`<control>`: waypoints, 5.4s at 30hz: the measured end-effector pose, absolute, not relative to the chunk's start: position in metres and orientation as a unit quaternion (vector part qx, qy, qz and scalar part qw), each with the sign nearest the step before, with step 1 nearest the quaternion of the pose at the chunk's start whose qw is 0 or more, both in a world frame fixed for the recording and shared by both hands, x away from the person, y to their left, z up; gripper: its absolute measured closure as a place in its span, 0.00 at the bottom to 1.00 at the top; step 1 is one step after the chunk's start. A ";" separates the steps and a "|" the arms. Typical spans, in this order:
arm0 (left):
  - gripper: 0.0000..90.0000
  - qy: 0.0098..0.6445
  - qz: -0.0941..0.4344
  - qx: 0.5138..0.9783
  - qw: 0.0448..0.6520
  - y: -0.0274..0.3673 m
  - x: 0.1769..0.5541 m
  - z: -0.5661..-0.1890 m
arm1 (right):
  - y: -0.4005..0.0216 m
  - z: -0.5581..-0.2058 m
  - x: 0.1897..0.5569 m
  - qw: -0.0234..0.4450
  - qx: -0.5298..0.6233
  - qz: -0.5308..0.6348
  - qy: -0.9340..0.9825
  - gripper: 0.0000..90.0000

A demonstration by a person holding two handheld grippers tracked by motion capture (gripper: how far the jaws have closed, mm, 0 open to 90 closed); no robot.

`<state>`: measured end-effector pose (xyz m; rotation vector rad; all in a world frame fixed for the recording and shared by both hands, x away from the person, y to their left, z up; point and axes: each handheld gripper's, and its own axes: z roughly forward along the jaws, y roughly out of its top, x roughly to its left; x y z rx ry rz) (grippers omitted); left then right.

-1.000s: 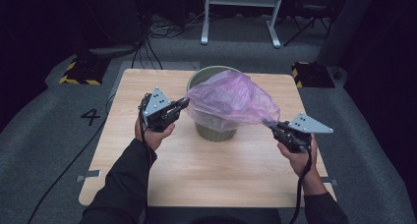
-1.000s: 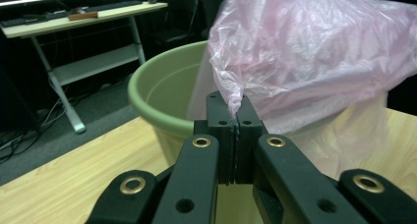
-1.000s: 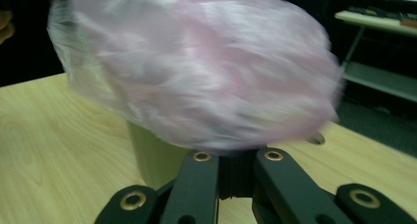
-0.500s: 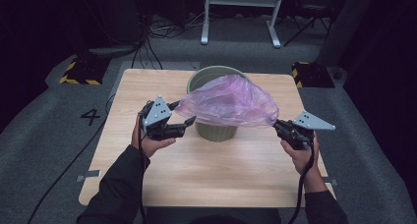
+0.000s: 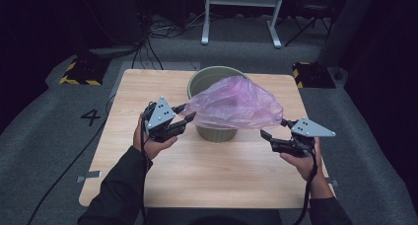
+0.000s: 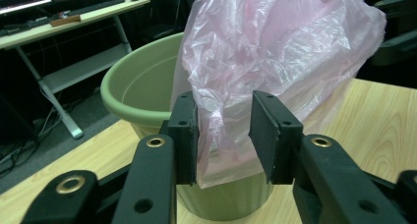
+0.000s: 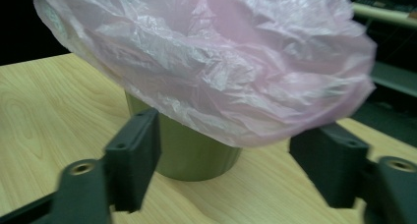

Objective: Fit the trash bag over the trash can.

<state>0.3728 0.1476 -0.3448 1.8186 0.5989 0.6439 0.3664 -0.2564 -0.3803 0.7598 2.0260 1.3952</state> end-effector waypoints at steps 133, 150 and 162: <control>0.44 0.248 0.294 0.752 0.536 0.139 0.376 -0.322 | -0.180 -0.292 0.413 0.357 0.134 0.401 0.833 0.93; 0.23 0.131 0.270 0.784 0.544 0.101 0.315 -0.327 | -0.165 -0.284 0.428 0.340 0.174 0.403 0.832 1.00; 0.35 0.168 0.316 0.802 0.479 0.057 0.351 -0.343 | -0.155 -0.277 0.426 0.327 0.171 0.414 0.832 0.99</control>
